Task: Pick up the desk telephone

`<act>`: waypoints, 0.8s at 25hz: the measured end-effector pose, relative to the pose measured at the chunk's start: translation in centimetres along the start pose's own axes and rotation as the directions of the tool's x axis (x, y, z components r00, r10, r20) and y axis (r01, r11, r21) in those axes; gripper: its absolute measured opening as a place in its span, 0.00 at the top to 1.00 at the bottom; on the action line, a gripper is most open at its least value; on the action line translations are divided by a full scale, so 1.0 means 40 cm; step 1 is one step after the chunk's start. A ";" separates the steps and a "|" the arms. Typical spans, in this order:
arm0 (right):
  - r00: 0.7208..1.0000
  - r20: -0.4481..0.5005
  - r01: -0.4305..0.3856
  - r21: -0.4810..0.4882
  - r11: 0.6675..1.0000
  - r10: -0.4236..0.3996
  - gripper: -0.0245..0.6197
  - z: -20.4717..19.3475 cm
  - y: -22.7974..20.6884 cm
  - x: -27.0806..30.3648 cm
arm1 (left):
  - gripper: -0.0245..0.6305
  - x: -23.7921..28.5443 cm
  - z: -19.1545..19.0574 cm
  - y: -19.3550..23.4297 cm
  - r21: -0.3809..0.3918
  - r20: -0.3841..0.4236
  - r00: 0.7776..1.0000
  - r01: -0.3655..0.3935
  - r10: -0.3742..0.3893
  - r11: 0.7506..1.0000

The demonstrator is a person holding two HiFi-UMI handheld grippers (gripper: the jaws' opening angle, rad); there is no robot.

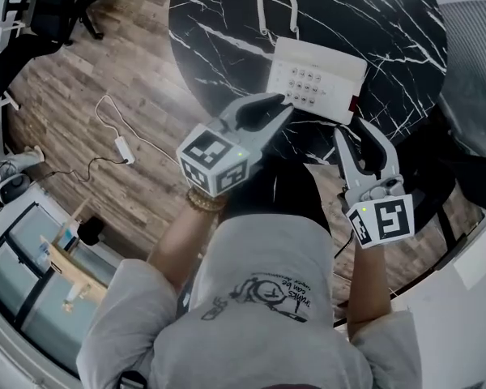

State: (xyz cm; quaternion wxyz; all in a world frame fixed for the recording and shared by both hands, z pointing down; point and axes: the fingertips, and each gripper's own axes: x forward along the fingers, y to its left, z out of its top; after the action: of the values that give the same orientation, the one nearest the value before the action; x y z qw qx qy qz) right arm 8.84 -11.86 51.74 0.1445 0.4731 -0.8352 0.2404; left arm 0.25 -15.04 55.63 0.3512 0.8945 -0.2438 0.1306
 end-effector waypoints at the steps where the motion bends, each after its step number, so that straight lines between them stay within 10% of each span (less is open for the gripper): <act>1: 1.000 -0.007 0.003 0.007 1.000 -0.003 0.75 -0.013 -0.010 0.008 | 0.83 0.005 -0.010 0.014 -0.008 -0.003 1.000 -0.007 0.007 1.000; 20: 0.986 -0.137 0.104 0.088 0.991 -0.091 0.49 -0.229 -0.190 0.134 | 0.57 0.128 -0.150 0.248 -0.051 -0.078 0.987 -0.141 0.137 0.989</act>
State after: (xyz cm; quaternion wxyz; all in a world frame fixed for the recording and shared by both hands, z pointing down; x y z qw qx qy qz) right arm 12.76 -14.11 63.98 0.1887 0.5026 -0.7872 0.3034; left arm -1.00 -18.93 67.64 0.3753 0.8596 -0.2958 0.1812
